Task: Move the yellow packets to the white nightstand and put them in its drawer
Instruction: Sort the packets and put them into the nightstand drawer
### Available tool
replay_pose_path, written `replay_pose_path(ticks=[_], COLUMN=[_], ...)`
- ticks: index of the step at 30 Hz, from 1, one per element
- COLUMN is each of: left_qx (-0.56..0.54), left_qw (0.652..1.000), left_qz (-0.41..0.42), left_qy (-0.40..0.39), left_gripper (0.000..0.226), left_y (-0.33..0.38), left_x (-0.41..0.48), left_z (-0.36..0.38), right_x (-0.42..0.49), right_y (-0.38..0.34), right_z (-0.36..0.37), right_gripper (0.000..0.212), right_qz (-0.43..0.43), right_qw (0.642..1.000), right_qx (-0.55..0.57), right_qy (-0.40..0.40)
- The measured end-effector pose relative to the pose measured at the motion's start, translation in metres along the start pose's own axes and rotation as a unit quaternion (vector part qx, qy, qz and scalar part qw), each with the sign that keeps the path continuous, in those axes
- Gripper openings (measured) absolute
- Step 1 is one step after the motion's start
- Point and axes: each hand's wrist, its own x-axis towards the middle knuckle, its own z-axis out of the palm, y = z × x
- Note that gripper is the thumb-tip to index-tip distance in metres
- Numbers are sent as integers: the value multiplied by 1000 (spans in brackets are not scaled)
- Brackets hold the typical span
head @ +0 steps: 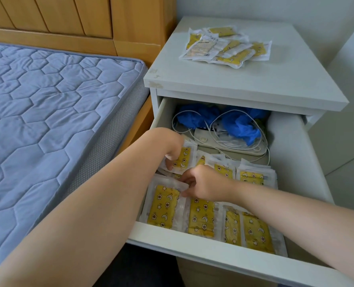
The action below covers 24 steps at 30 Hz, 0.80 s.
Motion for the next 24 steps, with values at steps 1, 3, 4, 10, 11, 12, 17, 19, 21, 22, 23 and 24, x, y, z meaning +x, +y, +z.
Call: replay_pose_path(ticks=[1,3,4,10,11,12,17,19,21,22,23,24], left_qx=[4,12,17,2,-6,-15,-48,-32,-13,-13,-17,-23], left_qw=[1000,1000,1000,998,998,998,996,995,997,997,998,998], left_qz=[1,4,8,24,24,28,48,48,47,48,50,52], left_qy=[-1,-7,-13,-56,-61,-55,66,77,66,56,46,37], left_gripper=[72,75,76,100,96,88,56,79,98,102,102,101], left_y=[0,0,1,4,4,4,0,1,2,3,2,2], left_x=[2,9,12,20,20,20,22,26,30,31,31,31], left_z=[2,6,8,18,19,18,19,22,25,25,25,25], right_x=[-1,-3,-4,5,7,9,14,16,17,17,18,18], right_y=[1,2,2,20,26,32,45,46,47,48,48,49], right_z=[-2,-6,-8,-16,-16,-16,-12,-9,-7,-5,-5,-5], right_gripper=[41,39,35,35,39,43,59,64,67,70,72,75], right_qz=[-6,-16,-21,37,56,77,131,118,100,100,106,116], right_qw=[1000,1000,999,979,978,977,979,981,981,979,978,977], right_qx=[8,-5,-29,-110,-122,-134,-92,-72,-65,-59,-51,-43], right_qy=[-9,-20,-11,166,160,145,122,136,155,164,172,173])
